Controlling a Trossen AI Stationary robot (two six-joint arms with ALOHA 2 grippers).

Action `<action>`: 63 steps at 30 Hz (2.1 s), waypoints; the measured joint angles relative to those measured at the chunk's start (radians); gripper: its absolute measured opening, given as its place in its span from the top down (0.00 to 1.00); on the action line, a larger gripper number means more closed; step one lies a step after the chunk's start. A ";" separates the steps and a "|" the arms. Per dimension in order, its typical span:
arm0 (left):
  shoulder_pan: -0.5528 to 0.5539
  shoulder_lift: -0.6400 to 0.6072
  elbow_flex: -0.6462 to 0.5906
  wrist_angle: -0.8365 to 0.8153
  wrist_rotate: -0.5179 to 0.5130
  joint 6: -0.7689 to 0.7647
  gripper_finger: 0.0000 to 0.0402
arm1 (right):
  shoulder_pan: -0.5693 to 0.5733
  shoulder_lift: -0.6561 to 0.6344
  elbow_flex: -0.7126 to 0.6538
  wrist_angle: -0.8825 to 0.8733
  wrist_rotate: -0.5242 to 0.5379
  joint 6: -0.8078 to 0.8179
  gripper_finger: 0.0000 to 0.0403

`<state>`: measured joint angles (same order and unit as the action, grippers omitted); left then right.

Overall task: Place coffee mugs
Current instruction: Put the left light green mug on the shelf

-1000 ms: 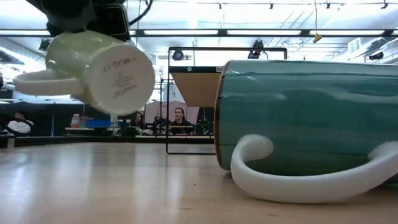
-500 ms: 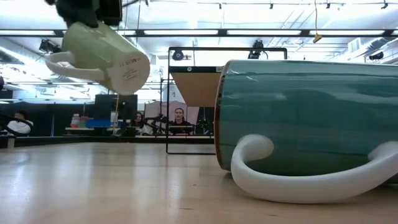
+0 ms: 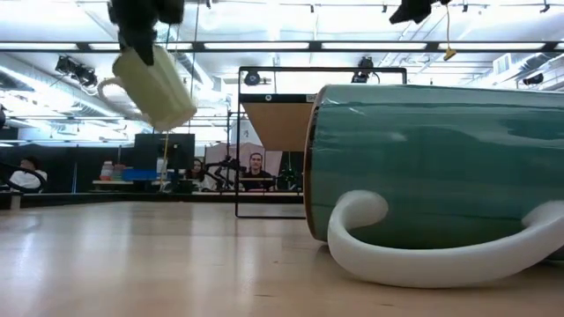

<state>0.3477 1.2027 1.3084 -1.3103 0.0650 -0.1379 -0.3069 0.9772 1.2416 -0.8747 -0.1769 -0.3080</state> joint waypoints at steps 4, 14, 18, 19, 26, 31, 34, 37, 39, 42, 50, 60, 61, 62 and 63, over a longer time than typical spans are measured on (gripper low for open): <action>0.042 0.083 -0.017 -0.003 -0.002 0.049 0.92 | -0.011 0.017 -0.006 0.006 -0.007 0.002 0.57; 0.083 0.314 -0.026 0.032 -0.021 0.132 0.90 | -0.012 0.022 -0.006 0.007 -0.008 0.002 0.57; 0.083 0.386 -0.026 0.063 -0.037 0.137 0.90 | -0.012 0.022 -0.006 0.007 -0.008 0.002 0.57; 0.082 0.401 -0.026 0.070 -0.038 0.136 0.90 | -0.012 0.022 -0.006 0.007 -0.008 0.002 0.57; 0.082 0.472 -0.026 0.118 -0.046 0.131 0.90 | -0.012 0.022 -0.006 0.007 -0.008 0.002 0.57; 0.082 0.491 -0.026 0.132 -0.045 0.128 0.90 | -0.012 0.022 -0.006 0.006 -0.008 0.002 0.57; 0.082 0.492 -0.026 0.141 -0.045 0.126 0.90 | -0.012 0.022 -0.006 0.006 -0.008 0.002 0.57; 0.082 0.493 -0.026 0.152 -0.047 0.118 0.89 | -0.012 0.022 -0.006 0.006 -0.008 0.002 0.57; 0.082 0.493 -0.026 0.156 -0.047 0.116 0.87 | -0.012 0.022 -0.006 0.006 -0.008 0.002 0.57; 0.081 0.494 -0.026 0.181 -0.049 0.116 0.86 | -0.012 0.022 -0.006 0.005 -0.008 0.002 0.57; 0.081 0.494 -0.026 0.196 -0.047 0.096 0.81 | -0.012 0.022 -0.006 0.005 -0.008 0.002 0.57; 0.081 0.494 -0.026 0.243 -0.047 0.097 0.62 | -0.012 0.022 -0.006 0.004 -0.009 0.002 0.57; 0.081 0.494 -0.026 0.251 -0.047 0.097 0.60 | -0.012 0.022 -0.006 0.004 -0.009 0.002 0.57; 0.081 0.494 -0.026 0.257 -0.047 0.097 0.59 | -0.012 0.022 -0.006 0.004 -0.009 0.002 0.57; 0.081 0.494 -0.026 0.257 -0.047 0.098 0.58 | -0.012 0.022 -0.006 0.004 -0.009 0.002 0.57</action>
<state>0.4282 1.6962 1.2819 -1.0531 0.0181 -0.0402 -0.3187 0.9993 1.2358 -0.8707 -0.1856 -0.3058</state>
